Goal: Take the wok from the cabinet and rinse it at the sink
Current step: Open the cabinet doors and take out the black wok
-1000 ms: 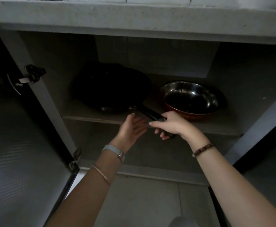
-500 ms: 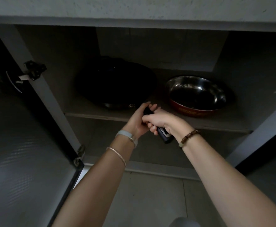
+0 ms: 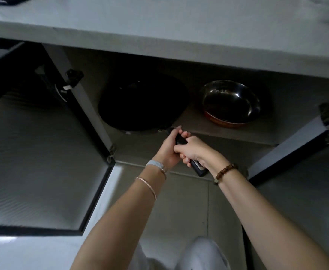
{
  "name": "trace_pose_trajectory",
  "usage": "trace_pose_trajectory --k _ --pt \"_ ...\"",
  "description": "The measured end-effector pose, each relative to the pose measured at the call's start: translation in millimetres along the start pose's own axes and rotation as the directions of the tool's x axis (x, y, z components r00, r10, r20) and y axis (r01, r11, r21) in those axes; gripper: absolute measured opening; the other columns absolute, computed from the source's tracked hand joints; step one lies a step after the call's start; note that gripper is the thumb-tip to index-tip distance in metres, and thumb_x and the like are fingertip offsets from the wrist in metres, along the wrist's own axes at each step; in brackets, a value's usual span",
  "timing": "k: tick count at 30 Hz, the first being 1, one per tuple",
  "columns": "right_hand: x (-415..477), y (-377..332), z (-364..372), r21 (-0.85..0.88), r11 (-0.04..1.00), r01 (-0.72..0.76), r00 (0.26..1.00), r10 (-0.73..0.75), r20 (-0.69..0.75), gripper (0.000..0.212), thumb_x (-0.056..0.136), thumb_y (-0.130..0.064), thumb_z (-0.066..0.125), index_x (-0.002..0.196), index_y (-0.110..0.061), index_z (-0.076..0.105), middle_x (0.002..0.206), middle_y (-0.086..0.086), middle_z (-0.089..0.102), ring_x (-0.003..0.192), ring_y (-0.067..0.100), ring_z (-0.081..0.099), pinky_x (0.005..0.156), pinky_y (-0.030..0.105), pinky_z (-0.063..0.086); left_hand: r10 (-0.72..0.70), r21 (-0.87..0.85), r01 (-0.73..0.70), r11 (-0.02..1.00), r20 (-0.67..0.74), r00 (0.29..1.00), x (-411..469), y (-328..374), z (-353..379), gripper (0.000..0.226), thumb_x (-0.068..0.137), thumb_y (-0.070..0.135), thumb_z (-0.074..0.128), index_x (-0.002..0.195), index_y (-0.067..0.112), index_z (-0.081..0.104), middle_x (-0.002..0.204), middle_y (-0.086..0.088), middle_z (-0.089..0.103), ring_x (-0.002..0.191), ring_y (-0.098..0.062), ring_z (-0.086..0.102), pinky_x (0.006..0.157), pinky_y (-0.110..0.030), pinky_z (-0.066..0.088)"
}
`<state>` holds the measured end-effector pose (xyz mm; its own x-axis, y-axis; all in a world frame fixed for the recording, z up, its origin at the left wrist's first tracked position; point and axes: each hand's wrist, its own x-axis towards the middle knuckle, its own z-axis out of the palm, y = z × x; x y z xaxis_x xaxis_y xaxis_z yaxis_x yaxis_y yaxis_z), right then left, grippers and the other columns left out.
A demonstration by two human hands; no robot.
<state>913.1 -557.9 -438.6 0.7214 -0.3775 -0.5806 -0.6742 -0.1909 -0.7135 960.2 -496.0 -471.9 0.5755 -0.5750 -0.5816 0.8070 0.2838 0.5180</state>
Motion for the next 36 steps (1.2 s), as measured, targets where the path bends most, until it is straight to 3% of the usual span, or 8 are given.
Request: trace_pose_trajectory --k 4,12,16,21,25,30,36 --pt "-51 -10 -6 -0.046 0.996 -0.075 0.995 0.077 0.066 0.011 0.081 -0.009 0.053 0.09 -0.009 0.046 0.051 0.004 0.044 0.027 0.009 0.036 0.035 0.016 0.032 -0.077 -0.033 0.075 0.997 -0.068 0.995 -60 -3 17 0.042 0.098 0.033 0.046 0.059 0.017 0.049 0.054 0.005 0.056 0.048 -0.009 0.059 0.055 -0.021 0.048" --pt "-171 -44 -30 -0.16 0.97 -0.184 0.957 0.214 0.197 0.008 0.083 -0.008 0.054 0.088 -0.008 0.047 0.055 0.005 0.045 0.031 0.009 0.038 0.034 0.017 0.033 -0.201 -0.155 0.176 0.972 -0.163 0.966 -176 -10 56 0.04 0.097 0.036 0.045 0.061 0.018 0.047 0.06 0.007 0.053 0.052 -0.009 0.057 0.063 -0.024 0.045" --pt "-227 -64 -47 -0.204 0.958 -0.203 0.934 0.252 0.253 0.006 0.084 -0.008 0.054 0.083 -0.008 0.048 0.055 0.005 0.046 0.034 0.009 0.039 0.035 0.018 0.034 -0.206 -0.182 0.175 0.967 -0.163 0.965 -235 -7 84 0.036 0.099 0.035 0.041 0.066 0.019 0.043 0.06 0.008 0.051 0.052 -0.007 0.055 0.057 -0.02 0.048" --pt "-289 -85 -68 -0.196 0.959 -0.206 0.913 0.26 0.315 0.009 0.085 -0.007 0.055 0.091 -0.008 0.049 0.055 0.005 0.046 0.033 0.008 0.038 0.035 0.018 0.035 -0.193 -0.179 0.158 0.971 -0.199 0.961 -294 -5 112 0.035 0.097 0.034 0.044 0.066 0.019 0.045 0.065 0.007 0.048 0.057 -0.008 0.053 0.062 -0.021 0.045" --pt "-335 -92 -84 -0.179 0.966 -0.186 0.895 0.242 0.376 0.023 0.086 -0.008 0.055 0.108 -0.007 0.049 0.055 0.003 0.047 0.034 0.008 0.039 0.036 0.018 0.036 -0.201 -0.117 0.177 0.977 -0.243 0.949 -333 -9 126 0.048 0.096 0.04 0.047 0.054 0.018 0.054 0.066 0.002 0.055 0.053 -0.013 0.056 0.049 -0.023 0.047" --pt "-374 -112 -97 -0.169 0.981 -0.089 0.885 0.156 0.439 0.016 0.088 -0.006 0.054 0.103 -0.006 0.049 0.054 0.004 0.045 0.037 0.009 0.038 0.037 0.019 0.035 -0.109 -0.114 0.078 0.99 -0.301 0.947 -366 3 143 0.038 0.095 0.034 0.052 0.062 0.017 0.048 0.071 -0.001 0.052 0.064 -0.014 0.057 0.056 -0.024 0.053" --pt "-393 -147 -103 -0.135 0.991 -0.005 0.902 0.063 0.428 0.008 0.086 -0.005 0.054 0.089 -0.009 0.048 0.053 0.004 0.045 0.031 0.007 0.038 0.036 0.019 0.035 -0.037 -0.11 0.011 0.994 -0.236 0.971 -394 40 164 0.038 0.097 0.035 0.049 0.064 0.018 0.045 0.065 0.002 0.052 0.052 -0.01 0.058 0.046 -0.02 0.049"
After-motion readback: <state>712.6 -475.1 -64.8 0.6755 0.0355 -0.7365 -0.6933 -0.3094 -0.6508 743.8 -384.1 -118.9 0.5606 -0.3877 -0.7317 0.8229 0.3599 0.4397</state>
